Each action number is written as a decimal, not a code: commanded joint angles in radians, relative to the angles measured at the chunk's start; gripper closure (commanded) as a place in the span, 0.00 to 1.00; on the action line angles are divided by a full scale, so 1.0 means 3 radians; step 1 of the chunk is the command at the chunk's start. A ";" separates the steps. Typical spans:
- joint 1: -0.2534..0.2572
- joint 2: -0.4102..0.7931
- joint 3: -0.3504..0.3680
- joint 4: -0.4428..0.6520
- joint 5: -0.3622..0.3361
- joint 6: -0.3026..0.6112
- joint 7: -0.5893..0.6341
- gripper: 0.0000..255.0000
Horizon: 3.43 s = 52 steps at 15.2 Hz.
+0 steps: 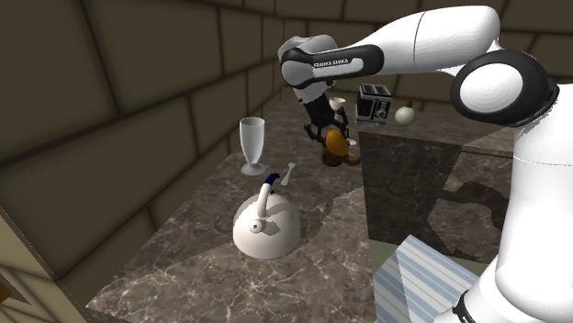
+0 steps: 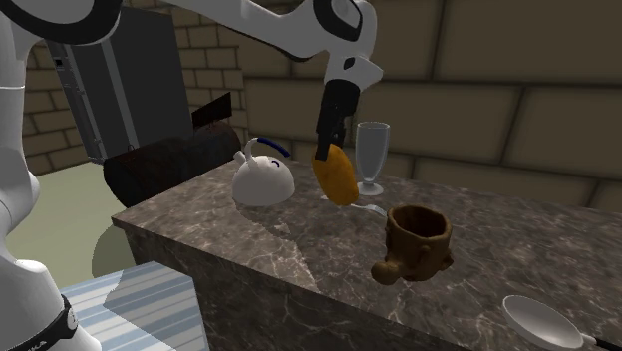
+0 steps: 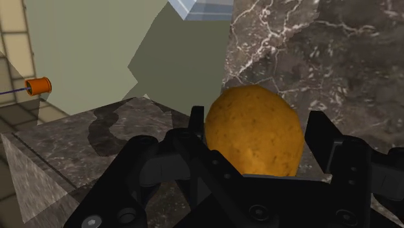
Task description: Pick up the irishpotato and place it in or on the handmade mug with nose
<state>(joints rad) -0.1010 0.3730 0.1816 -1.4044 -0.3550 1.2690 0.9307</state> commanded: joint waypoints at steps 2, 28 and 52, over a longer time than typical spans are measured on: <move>0.0016 0.0017 0.0000 0.0152 -0.0011 -0.0133 -0.0035 1.00; -0.0410 0.0958 -0.0275 0.1259 -0.0344 -0.0030 -0.0820 1.00; -0.0196 0.1655 -0.0339 0.2647 -0.0429 -0.0693 -0.1035 0.00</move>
<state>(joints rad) -0.1606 0.8697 0.0801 -0.6138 -0.4837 1.0649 0.6212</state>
